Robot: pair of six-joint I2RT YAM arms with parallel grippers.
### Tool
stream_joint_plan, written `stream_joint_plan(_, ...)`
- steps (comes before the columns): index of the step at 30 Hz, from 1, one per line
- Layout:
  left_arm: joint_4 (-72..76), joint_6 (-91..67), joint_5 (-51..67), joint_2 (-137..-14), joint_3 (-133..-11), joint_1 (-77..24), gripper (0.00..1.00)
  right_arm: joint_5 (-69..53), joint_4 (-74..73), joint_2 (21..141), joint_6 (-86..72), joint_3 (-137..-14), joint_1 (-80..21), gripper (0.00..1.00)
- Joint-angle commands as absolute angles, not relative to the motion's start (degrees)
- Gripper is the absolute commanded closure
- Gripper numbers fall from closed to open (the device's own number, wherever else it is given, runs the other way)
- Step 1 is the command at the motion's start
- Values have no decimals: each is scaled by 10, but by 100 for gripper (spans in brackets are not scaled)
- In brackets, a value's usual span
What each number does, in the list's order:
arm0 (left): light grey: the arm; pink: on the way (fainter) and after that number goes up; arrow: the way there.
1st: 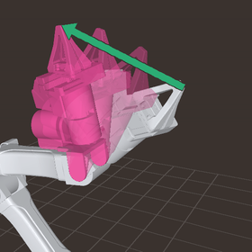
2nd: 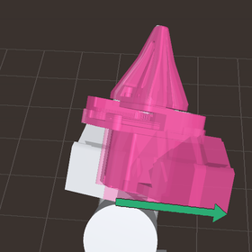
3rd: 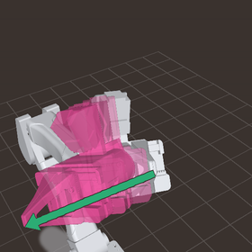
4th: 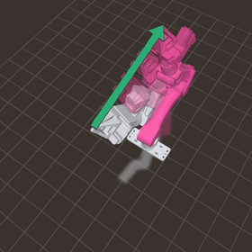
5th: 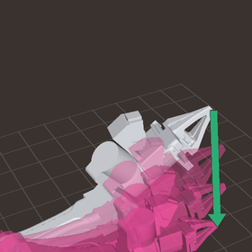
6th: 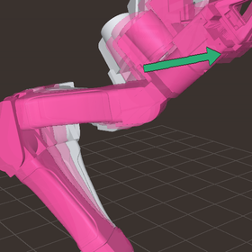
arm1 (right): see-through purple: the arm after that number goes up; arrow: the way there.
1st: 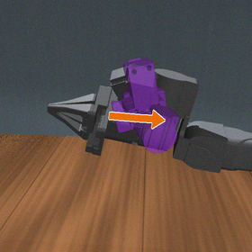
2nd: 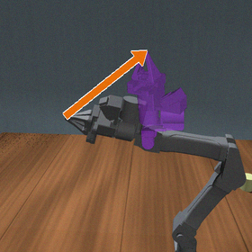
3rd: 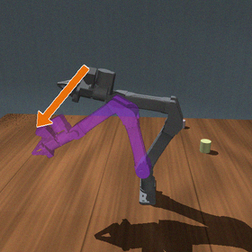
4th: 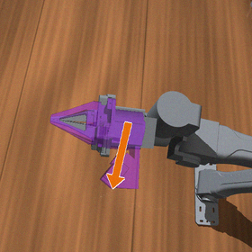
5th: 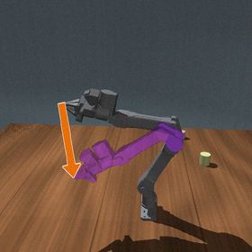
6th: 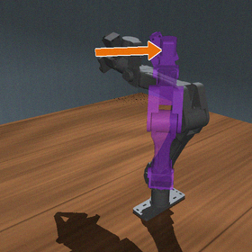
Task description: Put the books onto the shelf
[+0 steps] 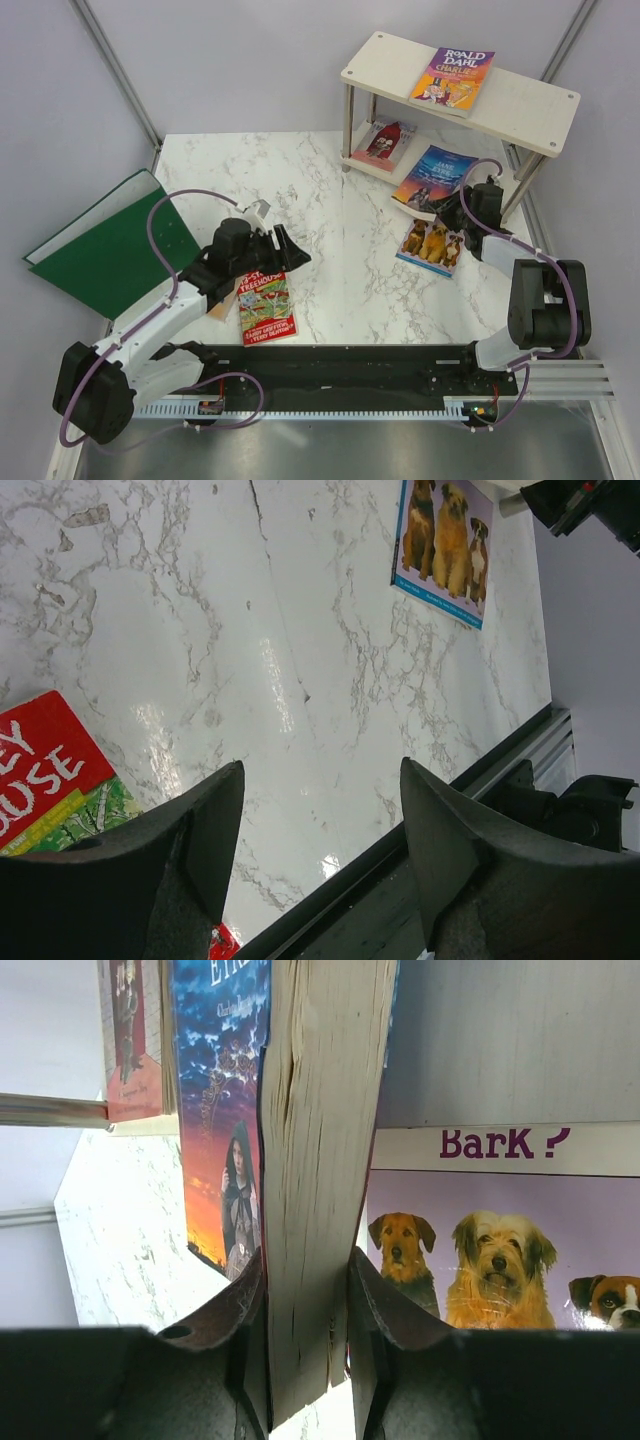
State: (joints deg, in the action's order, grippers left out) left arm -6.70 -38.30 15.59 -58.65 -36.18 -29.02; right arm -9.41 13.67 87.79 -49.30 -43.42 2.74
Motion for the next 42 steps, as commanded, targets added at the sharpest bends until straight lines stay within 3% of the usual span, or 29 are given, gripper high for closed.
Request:
stream_joint_plan(1,-44,-397,170,-581,-354,-294,30,-72,237,845,-493,-422,35,63)
stream_joint_plan(3,-40,-398,170,-584,-354,-294,30,-59,227,846,-493,-425,38,56)
stream_joint_plan(7,-36,-398,175,-590,-355,-295,31,-53,201,861,-498,-440,45,34)
stream_joint_plan(10,-34,-398,176,-593,-353,-297,31,-61,198,865,-499,-442,46,28)
stream_joint_plan(19,-30,-398,183,-595,-346,-301,32,-66,140,824,-485,-425,48,22)
stream_joint_plan(29,-25,-396,184,-600,-342,-301,32,-18,2,677,-435,-417,50,15)
stream_joint_plan(32,-19,-399,185,-606,-342,-301,32,-41,-14,644,-406,-421,49,20)
stream_joint_plan(35,-13,-400,188,-612,-342,-302,32,-89,-9,655,-365,-436,40,72)
stream_joint_plan(36,-12,-401,186,-613,-342,-302,32,-111,-12,663,-356,-449,38,100)
stream_joint_plan(42,-11,-403,186,-613,-342,-304,33,-134,-91,786,-258,-537,-39,100)
